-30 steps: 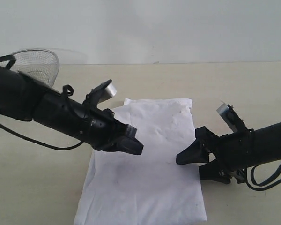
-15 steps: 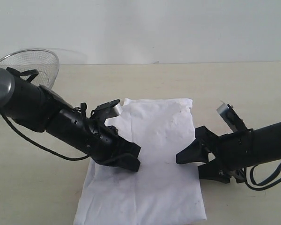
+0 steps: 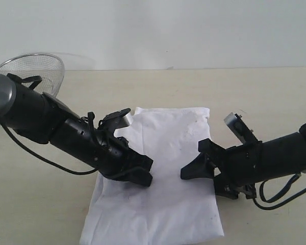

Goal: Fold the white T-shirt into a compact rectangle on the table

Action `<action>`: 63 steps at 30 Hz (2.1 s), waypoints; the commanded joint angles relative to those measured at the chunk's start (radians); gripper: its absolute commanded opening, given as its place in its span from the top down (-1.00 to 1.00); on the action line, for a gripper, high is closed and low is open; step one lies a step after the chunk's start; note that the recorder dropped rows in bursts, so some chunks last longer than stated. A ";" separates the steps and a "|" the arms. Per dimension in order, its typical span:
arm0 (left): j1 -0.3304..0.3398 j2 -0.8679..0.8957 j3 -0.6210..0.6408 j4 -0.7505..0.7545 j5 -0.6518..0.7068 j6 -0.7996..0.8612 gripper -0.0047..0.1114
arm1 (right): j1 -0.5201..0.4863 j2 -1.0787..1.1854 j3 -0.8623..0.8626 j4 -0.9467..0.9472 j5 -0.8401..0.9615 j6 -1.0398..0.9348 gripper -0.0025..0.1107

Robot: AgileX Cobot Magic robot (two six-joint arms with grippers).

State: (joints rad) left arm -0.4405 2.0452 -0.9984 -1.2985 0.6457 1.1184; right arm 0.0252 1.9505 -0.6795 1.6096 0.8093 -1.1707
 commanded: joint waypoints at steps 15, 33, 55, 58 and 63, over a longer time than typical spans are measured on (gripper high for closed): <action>0.000 0.003 -0.005 0.014 0.090 -0.001 0.84 | 0.004 0.016 -0.025 0.003 -0.154 -0.005 0.96; 0.153 -0.417 0.005 0.040 0.191 -0.014 0.84 | 0.004 0.016 -0.129 -0.109 -0.239 0.144 0.96; 0.163 -0.860 0.085 0.039 0.114 -0.057 0.84 | -0.185 0.016 -0.300 -0.342 -0.237 0.301 0.96; 0.163 -0.899 0.085 0.041 0.118 -0.074 0.84 | -0.205 0.026 -0.342 -0.376 -0.257 0.309 0.96; 0.163 -0.951 0.085 0.078 0.143 -0.103 0.84 | -0.237 0.144 -0.438 -0.456 -0.204 0.397 0.96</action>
State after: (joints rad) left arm -0.2803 1.1137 -0.9168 -1.2442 0.7754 1.0464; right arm -0.1989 2.0566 -1.0897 1.1751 0.6186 -0.7937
